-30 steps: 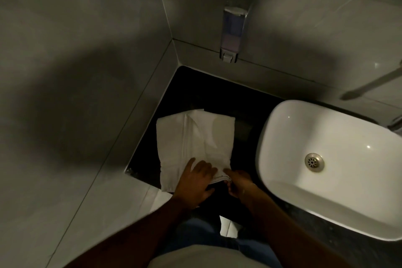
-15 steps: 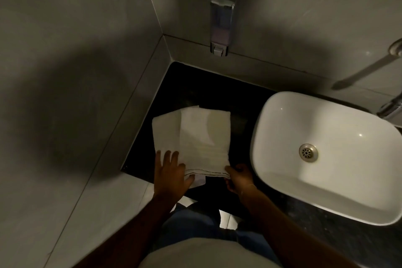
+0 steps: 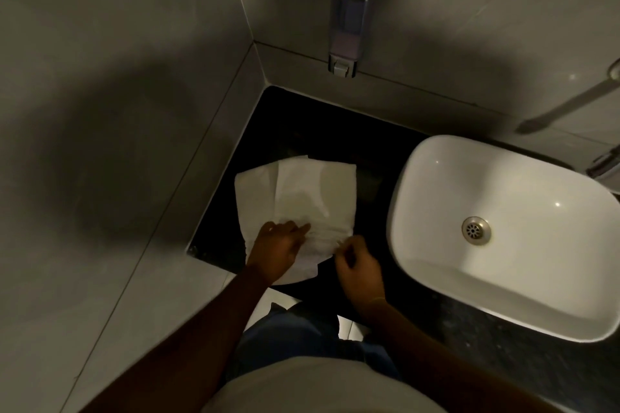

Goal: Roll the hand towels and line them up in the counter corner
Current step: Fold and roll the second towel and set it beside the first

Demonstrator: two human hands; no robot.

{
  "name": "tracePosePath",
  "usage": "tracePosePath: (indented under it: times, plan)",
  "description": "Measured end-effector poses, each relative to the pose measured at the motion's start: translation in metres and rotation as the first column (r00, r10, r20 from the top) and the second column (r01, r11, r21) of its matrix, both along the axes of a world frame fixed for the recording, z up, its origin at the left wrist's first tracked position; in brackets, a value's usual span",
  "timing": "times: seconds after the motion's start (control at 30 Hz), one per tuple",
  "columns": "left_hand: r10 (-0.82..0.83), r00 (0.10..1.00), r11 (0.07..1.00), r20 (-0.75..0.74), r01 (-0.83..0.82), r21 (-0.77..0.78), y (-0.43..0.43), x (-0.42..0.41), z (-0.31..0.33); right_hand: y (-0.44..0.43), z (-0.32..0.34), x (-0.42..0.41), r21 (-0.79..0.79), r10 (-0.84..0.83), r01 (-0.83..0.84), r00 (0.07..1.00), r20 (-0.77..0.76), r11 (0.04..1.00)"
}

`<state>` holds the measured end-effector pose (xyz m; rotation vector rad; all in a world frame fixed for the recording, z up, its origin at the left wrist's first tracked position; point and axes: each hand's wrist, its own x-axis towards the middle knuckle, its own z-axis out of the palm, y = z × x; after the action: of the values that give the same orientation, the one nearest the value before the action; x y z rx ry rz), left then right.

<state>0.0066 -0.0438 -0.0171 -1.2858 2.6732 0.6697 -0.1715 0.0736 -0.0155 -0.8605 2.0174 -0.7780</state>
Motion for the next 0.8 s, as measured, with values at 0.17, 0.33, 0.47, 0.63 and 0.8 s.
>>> tracePosePath:
  times: [0.17, 0.33, 0.47, 0.63, 0.8]
  plan:
    - [0.048, 0.998, 0.999, -0.029, -0.048, 0.001, -0.004, -0.004, -0.005, -0.02, -0.006, 0.003, 0.021, 0.579, -0.7, 0.573, -0.581, 0.713]
    - [-0.061, 0.997, 0.977, -0.044, 0.051, -0.208, 0.001, -0.009, -0.007, -0.04, -0.014, -0.023, 0.231, 0.709, -0.701, 0.527, -0.469, 0.675]
    - [-0.109, 0.994, 0.973, 0.009, 0.108, -0.202, 0.007, -0.004, -0.009, -0.055, -0.014, -0.028, 0.252, 0.723, -0.686, 0.582, -0.374, 0.683]
    - [-0.059, 0.991, 0.991, -0.12, 0.044, -0.123, -0.015, -0.003, -0.013, -0.078, -0.002, -0.045, 0.175, 0.639, -0.618, 0.76, -0.119, 0.767]
    - [0.09, 0.984, 0.995, -0.155, -0.084, 0.047, -0.051, -0.013, -0.006, -0.085, -0.003, -0.038, 0.095, 0.479, -0.481, 0.795, -0.371, 0.872]
